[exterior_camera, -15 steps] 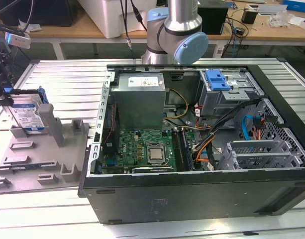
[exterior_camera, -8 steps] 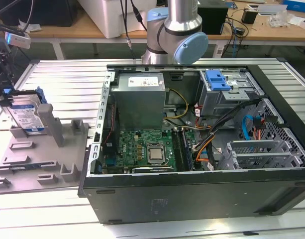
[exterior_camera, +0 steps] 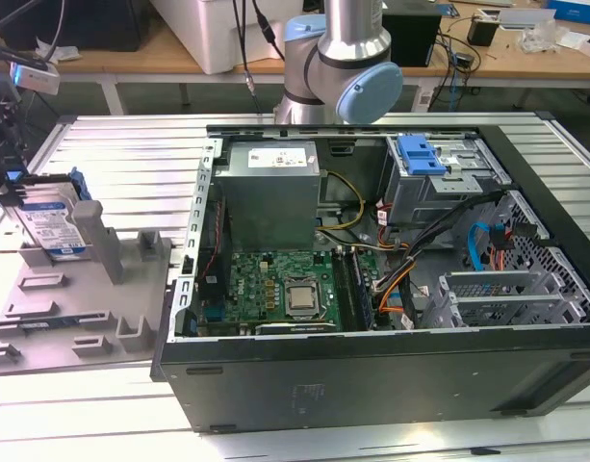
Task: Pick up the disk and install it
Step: 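Pick up the disk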
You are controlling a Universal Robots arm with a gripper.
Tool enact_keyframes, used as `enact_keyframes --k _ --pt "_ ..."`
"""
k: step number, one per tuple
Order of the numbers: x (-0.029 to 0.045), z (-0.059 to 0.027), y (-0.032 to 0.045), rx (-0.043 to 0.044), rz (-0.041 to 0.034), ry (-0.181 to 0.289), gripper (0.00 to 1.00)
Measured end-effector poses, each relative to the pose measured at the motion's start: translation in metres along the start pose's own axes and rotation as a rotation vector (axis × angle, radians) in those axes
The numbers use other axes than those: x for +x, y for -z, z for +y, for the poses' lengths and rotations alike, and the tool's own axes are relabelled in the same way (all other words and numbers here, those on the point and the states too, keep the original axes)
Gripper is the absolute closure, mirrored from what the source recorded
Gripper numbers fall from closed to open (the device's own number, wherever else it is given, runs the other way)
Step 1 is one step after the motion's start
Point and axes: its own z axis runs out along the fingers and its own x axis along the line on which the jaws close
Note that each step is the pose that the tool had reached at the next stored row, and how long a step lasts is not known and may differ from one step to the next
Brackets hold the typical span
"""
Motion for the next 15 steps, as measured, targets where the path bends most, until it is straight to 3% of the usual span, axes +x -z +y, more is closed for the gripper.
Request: enact_keyframes --k 15 --pt "-0.0002 0.0041 -0.0029 -0.0002 0.0000 -0.003 0.56"
